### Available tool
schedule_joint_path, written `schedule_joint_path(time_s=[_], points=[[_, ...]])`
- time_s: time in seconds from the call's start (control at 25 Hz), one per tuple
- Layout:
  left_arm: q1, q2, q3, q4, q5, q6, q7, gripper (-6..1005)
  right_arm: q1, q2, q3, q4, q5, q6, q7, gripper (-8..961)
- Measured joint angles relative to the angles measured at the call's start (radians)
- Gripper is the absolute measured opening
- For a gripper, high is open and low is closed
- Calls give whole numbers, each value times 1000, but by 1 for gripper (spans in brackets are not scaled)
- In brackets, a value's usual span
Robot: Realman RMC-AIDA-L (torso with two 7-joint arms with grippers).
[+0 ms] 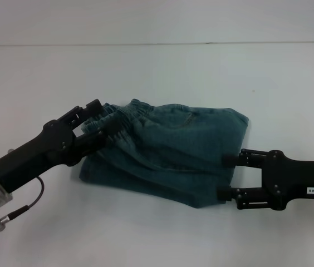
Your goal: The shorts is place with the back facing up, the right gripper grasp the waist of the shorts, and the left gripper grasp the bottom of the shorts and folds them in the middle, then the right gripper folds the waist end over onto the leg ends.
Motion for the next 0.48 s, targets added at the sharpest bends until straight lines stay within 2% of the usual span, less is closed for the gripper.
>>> schedule_joint_path(time_s=[0.48], points=[[-18, 1, 0, -1, 1, -1, -6, 874, -4, -1, 0, -4, 0, -6, 20, 883]])
